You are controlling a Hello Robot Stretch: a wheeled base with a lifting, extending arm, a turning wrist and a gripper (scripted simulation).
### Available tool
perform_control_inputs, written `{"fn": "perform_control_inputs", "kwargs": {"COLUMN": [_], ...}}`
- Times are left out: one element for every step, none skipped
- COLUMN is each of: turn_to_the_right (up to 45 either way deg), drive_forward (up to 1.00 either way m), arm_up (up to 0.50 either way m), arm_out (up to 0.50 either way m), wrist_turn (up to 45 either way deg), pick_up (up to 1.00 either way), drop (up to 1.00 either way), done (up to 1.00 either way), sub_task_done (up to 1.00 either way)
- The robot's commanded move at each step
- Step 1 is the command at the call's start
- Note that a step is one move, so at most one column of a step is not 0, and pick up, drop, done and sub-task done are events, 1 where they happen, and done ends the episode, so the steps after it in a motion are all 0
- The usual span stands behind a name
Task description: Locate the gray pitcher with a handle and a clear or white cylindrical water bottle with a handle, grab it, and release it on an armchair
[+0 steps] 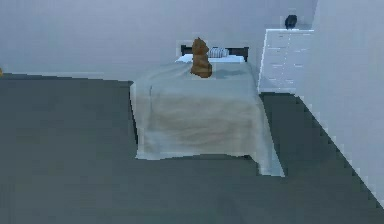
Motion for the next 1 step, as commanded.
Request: {"fn": "perform_control_inputs", "kwargs": {"turn_to_the_right": [0.0], "drive_forward": [0.0], "arm_up": [0.0], "arm_out": [-0.08], "wrist_turn": [0.0], "pick_up": [0.0], "drop": [0.0], "done": [0.0], "sub_task_done": [0.0]}}
